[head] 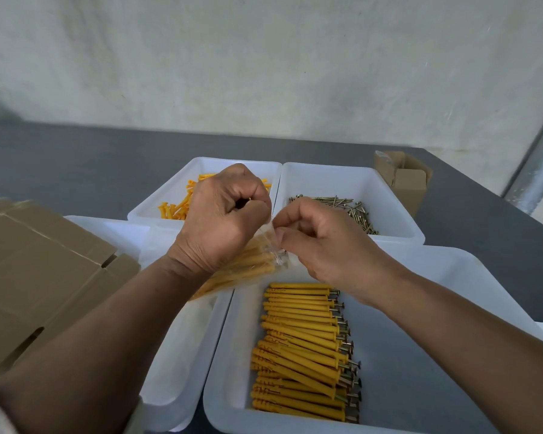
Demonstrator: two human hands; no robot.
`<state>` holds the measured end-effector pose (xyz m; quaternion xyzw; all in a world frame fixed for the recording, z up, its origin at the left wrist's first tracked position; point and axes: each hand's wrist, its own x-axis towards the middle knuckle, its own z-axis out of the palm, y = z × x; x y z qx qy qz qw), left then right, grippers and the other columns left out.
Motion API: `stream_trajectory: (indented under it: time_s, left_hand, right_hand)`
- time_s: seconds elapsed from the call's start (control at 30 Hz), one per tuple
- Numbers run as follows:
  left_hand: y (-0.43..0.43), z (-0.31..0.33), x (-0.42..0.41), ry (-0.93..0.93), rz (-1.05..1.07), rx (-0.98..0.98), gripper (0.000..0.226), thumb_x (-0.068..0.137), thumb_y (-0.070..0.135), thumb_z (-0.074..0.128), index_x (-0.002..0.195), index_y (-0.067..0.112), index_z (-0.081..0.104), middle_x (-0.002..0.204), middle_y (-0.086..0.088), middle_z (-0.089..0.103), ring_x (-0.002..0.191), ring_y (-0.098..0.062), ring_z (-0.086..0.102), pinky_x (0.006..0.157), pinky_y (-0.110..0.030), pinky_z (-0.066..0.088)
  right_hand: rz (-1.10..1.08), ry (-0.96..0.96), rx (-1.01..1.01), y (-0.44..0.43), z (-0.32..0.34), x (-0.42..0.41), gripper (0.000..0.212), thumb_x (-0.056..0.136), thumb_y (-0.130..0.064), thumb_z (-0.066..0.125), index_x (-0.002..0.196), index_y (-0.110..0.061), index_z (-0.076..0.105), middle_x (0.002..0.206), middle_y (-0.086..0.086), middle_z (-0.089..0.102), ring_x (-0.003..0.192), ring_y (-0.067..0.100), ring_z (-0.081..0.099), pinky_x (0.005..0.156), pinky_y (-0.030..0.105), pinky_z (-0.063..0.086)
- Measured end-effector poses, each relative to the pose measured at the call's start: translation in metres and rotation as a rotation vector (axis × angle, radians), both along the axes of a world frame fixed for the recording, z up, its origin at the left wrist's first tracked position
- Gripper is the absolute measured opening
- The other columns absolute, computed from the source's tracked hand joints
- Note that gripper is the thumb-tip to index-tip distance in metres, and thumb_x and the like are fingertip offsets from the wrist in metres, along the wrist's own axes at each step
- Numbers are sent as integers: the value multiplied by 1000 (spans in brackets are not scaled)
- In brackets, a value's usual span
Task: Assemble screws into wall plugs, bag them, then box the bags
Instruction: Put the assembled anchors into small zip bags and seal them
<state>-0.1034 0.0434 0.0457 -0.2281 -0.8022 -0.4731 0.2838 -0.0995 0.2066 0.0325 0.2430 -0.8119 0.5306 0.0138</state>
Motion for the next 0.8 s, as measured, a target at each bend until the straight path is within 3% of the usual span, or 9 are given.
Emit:
stream_trajectory:
  time_s: [0.17, 0.23, 0.3, 0.43, 0.5, 0.57, 0.67, 0.73, 0.8]
  left_hand:
    - [0, -1, 0, -4, -6, 1, 16, 65, 4, 49, 55, 12, 58, 69, -11, 57, 67, -25, 54, 63, -36, 44]
    - [1, -1, 0, -8, -5, 2, 17, 65, 5, 49, 54, 15, 58, 69, -10, 57, 68, -24, 55, 63, -36, 44]
    - [1, -1, 0, -9, -4, 7, 18, 65, 5, 49, 54, 17, 57, 69, -10, 57, 68, -25, 55, 63, -37, 44]
    - [1, 0, 0, -9, 10, 13, 19, 65, 6, 49, 54, 20, 57, 69, -8, 57, 68, -24, 55, 63, -36, 44]
    - [0, 0, 0, -12, 18, 14, 17, 65, 7, 50, 54, 18, 58, 68, -6, 56, 68, -22, 55, 62, -34, 43]
    - [0, -1, 0, -10, 26, 9, 16, 65, 8, 50, 54, 16, 59, 68, -6, 56, 67, -22, 54, 62, -32, 42]
    - [1, -1, -1, -16, 28, 20, 15, 65, 9, 50, 55, 15, 59, 69, -7, 56, 68, -23, 54, 62, -31, 41]
    - [1, -1, -1, -13, 21, 17, 15, 66, 9, 51, 56, 16, 60, 69, -5, 56, 68, -22, 54, 62, -30, 41]
    - [1, -1, 0, -11, 21, 10, 16, 66, 8, 51, 57, 16, 60, 70, -5, 57, 68, -20, 54, 62, -29, 42]
  right_hand:
    - [20, 38, 58, 1, -1, 1, 15, 97, -19, 62, 106, -18, 74, 47, -24, 54, 36, 0, 44, 40, 9, 32]
    - [38, 21, 91, 2, -2, 2, 18, 99, -24, 58, 109, -25, 73, 42, -20, 51, 36, 4, 37, 43, 18, 34]
    - [47, -14, 102, 4, -1, 2, 20, 99, -23, 56, 109, -29, 73, 41, -10, 50, 36, 9, 40, 44, 24, 38]
    - [20, 7, 103, 6, 2, 3, 33, 97, -8, 49, 102, -31, 73, 45, -6, 57, 36, 4, 50, 41, 17, 42]
    - [-29, 59, 78, 7, 5, 4, 40, 94, -3, 48, 91, -35, 71, 54, -18, 63, 40, 4, 54, 42, 16, 44]
    - [-84, 55, 45, 11, 8, 0, 36, 90, -6, 50, 89, -37, 69, 79, -19, 69, 52, 5, 61, 46, 19, 47]
    - [-85, -58, 113, 15, 6, -7, 29, 87, -22, 62, 111, -38, 61, 115, -13, 58, 84, 8, 63, 57, 21, 53]
    - [-22, -183, 155, 15, 2, -8, 46, 84, -37, 70, 126, -39, 52, 127, -14, 49, 100, 7, 60, 64, 22, 56]
    - [69, -285, 162, 10, -4, -5, 59, 77, -48, 74, 129, -43, 46, 130, -16, 48, 106, 6, 60, 71, 25, 59]
